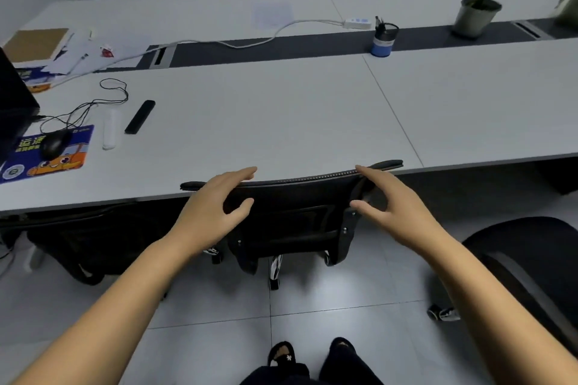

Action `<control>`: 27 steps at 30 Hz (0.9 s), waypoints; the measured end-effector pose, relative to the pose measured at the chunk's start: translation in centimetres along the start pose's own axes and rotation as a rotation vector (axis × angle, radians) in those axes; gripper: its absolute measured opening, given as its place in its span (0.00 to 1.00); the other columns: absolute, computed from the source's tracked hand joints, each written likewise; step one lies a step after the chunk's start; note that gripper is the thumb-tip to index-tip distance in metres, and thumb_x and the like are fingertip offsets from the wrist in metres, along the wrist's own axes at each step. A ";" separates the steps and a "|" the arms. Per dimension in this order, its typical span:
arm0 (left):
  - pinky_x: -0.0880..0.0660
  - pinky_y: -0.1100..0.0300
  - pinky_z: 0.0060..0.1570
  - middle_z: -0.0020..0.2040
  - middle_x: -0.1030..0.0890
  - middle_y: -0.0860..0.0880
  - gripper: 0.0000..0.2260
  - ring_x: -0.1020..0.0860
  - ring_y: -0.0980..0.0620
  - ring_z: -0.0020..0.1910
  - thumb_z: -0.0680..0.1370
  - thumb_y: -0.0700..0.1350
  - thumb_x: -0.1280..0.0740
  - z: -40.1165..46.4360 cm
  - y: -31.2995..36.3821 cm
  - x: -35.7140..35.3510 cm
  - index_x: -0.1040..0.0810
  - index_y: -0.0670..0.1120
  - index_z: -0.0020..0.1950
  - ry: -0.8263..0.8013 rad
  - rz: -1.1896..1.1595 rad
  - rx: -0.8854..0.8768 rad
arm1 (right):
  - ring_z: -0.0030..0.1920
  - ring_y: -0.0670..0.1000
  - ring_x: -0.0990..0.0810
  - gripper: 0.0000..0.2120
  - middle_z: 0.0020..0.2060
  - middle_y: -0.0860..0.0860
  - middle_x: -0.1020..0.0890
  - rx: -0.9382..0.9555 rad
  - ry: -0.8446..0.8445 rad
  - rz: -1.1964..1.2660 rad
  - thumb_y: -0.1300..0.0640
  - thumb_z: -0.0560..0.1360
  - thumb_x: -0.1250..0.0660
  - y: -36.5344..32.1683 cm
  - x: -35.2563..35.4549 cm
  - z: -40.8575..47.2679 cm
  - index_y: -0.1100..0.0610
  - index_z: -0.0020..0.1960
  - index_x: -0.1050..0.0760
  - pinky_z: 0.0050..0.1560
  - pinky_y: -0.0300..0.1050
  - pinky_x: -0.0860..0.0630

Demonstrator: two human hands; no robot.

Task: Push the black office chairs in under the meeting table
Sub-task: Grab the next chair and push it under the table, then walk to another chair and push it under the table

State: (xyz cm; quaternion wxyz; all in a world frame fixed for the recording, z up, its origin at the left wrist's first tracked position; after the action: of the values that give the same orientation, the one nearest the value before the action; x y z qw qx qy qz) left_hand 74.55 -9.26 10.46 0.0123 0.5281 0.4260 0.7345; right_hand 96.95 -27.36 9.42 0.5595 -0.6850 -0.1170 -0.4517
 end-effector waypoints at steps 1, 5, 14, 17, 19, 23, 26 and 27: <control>0.33 0.66 0.62 0.59 0.23 0.64 0.22 0.28 0.63 0.62 0.71 0.54 0.37 -1.6 0.5 -0.3 0.32 0.62 0.65 0.016 -0.139 0.007 | 0.58 0.42 0.28 0.28 0.63 0.41 0.29 -0.070 0.043 0.108 0.49 0.72 0.33 0.1 0.0 -1.9 0.45 0.69 0.37 0.59 0.39 0.34; 0.30 0.72 0.58 0.58 0.22 0.61 0.20 0.24 0.61 0.58 0.70 0.51 0.34 -7.5 0.7 -2.1 0.29 0.65 0.61 0.100 -0.461 0.109 | 0.60 0.39 0.27 0.24 0.60 0.38 0.27 -0.280 0.176 0.422 0.52 0.73 0.33 0.9 -1.3 -9.4 0.39 0.65 0.36 0.60 0.40 0.32; 0.28 0.73 0.55 0.58 0.22 0.59 0.27 0.24 0.61 0.57 0.75 0.33 0.36 -13.2 2.5 -7.8 0.28 0.65 0.60 -0.028 -0.575 0.218 | 0.57 0.37 0.24 0.22 0.59 0.42 0.23 -0.651 0.478 0.704 0.58 0.73 0.33 1.4 -4.2 -22.9 0.43 0.64 0.31 0.53 0.35 0.29; 0.28 0.74 0.53 0.58 0.22 0.59 0.29 0.23 0.61 0.57 0.75 0.32 0.36 -13.6 5.1 -10.5 0.27 0.69 0.56 -0.113 -0.587 0.172 | 0.57 0.36 0.25 0.22 0.59 0.41 0.23 -0.713 0.557 0.703 0.58 0.73 0.33 2.0 -3.8 -26.7 0.44 0.64 0.31 0.55 0.37 0.29; 0.28 0.75 0.53 0.58 0.22 0.59 0.29 0.23 0.61 0.56 0.75 0.33 0.34 -13.8 7.5 -12.4 0.27 0.70 0.55 -0.173 -0.595 0.129 | 0.56 0.35 0.24 0.21 0.58 0.42 0.22 -0.760 0.636 0.708 0.58 0.73 0.33 2.8 -2.9 -29.5 0.43 0.63 0.30 0.56 0.38 0.29; 0.28 0.74 0.52 0.58 0.22 0.58 0.23 0.23 0.60 0.56 0.70 0.42 0.35 -14.7 12.5 -16.7 0.27 0.70 0.55 -0.279 -0.613 0.032 | 0.56 0.36 0.24 0.20 0.57 0.42 0.22 -0.833 0.794 0.713 0.59 0.73 0.33 5.2 -0.6 -36.3 0.41 0.60 0.29 0.57 0.40 0.29; 0.28 0.75 0.50 0.57 0.21 0.58 0.26 0.22 0.61 0.54 0.73 0.36 0.33 -16.4 17.5 -20.7 0.26 0.70 0.54 -0.354 -0.624 -0.029 | 0.56 0.37 0.24 0.19 0.56 0.41 0.20 -0.886 0.906 0.709 0.59 0.73 0.33 7.7 1.9 -42.5 0.39 0.57 0.28 0.57 0.40 0.24; 0.28 0.75 0.49 0.57 0.21 0.58 0.27 0.22 0.61 0.53 0.73 0.35 0.33 -17.3 19.3 -22.3 0.26 0.70 0.54 -0.386 -0.623 -0.051 | 0.56 0.37 0.24 0.18 0.55 0.40 0.20 -0.898 0.941 0.710 0.59 0.72 0.33 8.6 2.7 -44.7 0.39 0.57 0.28 0.57 0.38 0.24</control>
State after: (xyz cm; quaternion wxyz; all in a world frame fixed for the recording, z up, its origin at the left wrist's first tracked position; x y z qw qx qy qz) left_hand 79.12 -42.58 4.32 0.3289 0.5014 0.5380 0.5925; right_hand 82.34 -70.24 4.22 0.3289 -0.5785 0.5596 -0.4940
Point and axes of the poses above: each hand's wrist, its own z-axis towards the middle knuckle, its own x-axis out of the back of the hand, y = z × x, the point moved 4 cm from there along z, towards the middle knuckle
